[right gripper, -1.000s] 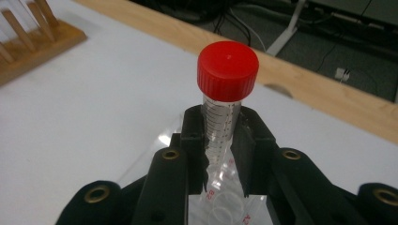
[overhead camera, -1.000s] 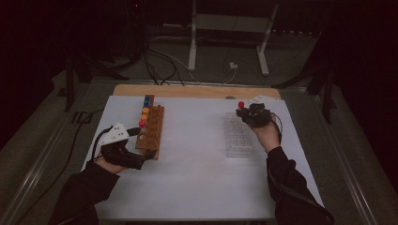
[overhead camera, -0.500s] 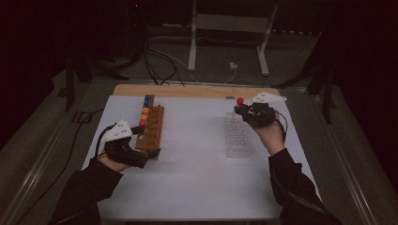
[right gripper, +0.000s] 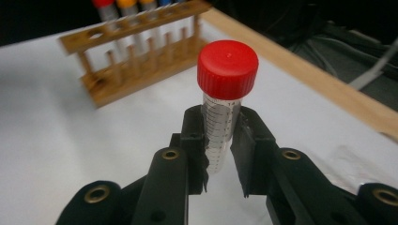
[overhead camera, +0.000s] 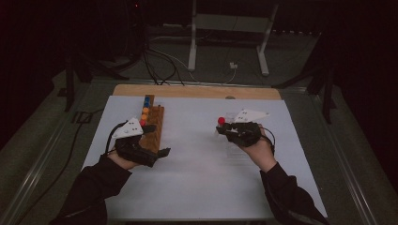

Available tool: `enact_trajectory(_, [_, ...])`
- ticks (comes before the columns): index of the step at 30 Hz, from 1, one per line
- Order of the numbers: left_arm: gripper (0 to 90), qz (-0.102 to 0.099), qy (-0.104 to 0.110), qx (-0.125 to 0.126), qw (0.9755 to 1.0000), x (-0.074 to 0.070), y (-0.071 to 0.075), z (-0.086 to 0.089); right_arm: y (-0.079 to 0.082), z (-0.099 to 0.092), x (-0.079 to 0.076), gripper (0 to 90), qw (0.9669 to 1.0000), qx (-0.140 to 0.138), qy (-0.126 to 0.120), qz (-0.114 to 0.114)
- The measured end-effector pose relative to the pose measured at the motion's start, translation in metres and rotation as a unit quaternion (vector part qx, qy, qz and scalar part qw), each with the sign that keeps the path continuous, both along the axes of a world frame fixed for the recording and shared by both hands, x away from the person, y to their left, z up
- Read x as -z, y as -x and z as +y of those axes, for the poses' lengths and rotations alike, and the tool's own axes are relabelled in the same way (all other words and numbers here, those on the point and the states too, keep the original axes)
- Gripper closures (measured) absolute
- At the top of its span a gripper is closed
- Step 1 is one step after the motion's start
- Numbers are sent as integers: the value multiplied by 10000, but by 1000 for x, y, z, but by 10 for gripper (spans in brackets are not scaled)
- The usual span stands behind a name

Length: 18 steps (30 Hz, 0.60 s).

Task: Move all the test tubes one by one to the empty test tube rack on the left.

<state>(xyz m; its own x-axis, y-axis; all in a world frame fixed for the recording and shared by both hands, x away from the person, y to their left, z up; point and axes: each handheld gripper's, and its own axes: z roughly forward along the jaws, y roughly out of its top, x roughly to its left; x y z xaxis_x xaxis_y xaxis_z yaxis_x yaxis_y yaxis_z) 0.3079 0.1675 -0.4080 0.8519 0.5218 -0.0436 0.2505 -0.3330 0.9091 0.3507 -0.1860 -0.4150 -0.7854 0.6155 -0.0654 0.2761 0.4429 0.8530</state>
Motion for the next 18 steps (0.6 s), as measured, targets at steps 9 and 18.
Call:
enact_trajectory(9, [91, 8, 95, 253, 9996, 3, -5, -22, 22, 24, 17, 753, 9986, -493, 1, 197])
enact_trajectory(18, [331, -74, 81, 671, 9977, 5, -8, -55, 32, 38, 26, 752, 9967, -747, 42, 310])
